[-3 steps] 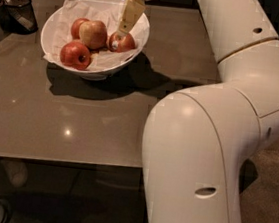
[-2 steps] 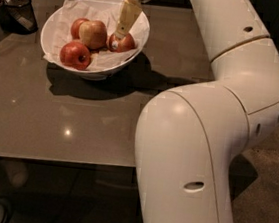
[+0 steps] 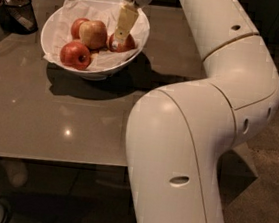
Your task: Pick apple from white bowl
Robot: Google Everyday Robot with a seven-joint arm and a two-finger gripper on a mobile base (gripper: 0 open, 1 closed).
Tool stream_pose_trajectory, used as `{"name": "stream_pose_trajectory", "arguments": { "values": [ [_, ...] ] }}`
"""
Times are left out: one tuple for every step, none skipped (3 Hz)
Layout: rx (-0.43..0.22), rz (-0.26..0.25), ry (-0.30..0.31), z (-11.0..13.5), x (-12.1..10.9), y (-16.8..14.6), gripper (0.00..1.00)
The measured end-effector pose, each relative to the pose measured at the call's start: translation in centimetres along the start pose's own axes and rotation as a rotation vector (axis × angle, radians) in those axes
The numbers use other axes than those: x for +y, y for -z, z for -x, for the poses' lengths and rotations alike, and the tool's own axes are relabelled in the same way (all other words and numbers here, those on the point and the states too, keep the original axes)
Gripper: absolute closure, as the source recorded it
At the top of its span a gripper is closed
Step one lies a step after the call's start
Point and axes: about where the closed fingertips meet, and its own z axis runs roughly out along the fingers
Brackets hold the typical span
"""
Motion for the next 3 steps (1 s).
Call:
{"name": "stream_pose_trajectory", "arguments": {
  "values": [
    [0.019,0.012,0.001,0.0,0.1,-0.7,0.30],
    [0.030,0.028,0.005,0.0,0.3,-1.5,0.32],
    [0.043,0.044,0.001,-0.3,0.5,-2.3,0.42]
  ]
}}
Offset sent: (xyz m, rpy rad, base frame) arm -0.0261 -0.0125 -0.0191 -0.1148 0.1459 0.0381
